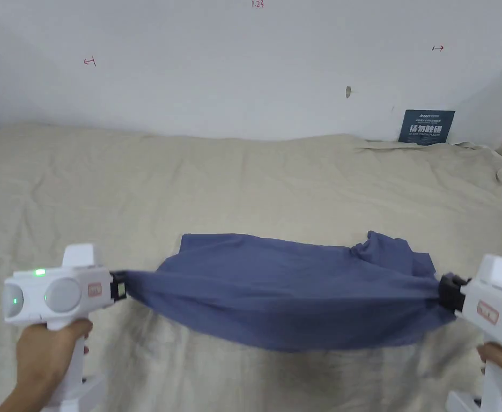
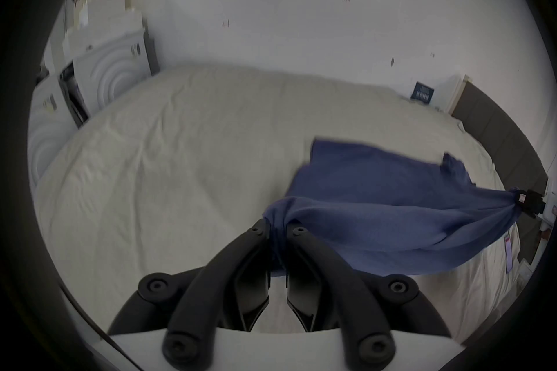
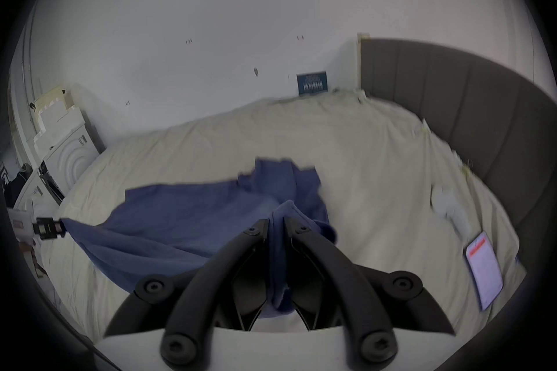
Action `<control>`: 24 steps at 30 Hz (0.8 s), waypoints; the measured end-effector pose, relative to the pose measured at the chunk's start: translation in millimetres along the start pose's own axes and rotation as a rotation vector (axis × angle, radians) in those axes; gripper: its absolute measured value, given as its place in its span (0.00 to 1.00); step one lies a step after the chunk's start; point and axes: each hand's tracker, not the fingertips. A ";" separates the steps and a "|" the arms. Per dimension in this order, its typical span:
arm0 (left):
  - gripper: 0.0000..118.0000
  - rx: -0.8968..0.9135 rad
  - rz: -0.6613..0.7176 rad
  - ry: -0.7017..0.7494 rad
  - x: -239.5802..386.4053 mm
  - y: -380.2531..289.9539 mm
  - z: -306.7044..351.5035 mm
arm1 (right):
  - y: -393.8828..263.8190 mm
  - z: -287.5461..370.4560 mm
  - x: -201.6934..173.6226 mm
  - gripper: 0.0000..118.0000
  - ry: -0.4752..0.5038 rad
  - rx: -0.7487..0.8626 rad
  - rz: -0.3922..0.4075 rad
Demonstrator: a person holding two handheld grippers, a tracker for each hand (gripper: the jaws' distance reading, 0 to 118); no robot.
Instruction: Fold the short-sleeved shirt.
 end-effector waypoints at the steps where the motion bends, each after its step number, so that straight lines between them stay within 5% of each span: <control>1: 0.06 -0.024 0.002 -0.008 -2.9 -16.4 -0.4 | -15.5 4.1 2.0 0.06 -0.006 -0.011 -0.010; 17: 0.06 -0.139 0.024 0.005 -43.6 -158.0 68.7 | -145.0 93.3 36.1 0.06 -0.040 -0.141 -0.186; 24: 0.06 -0.170 -0.027 0.022 -49.1 -194.5 107.0 | -173.2 125.5 40.5 0.06 -0.043 -0.179 -0.179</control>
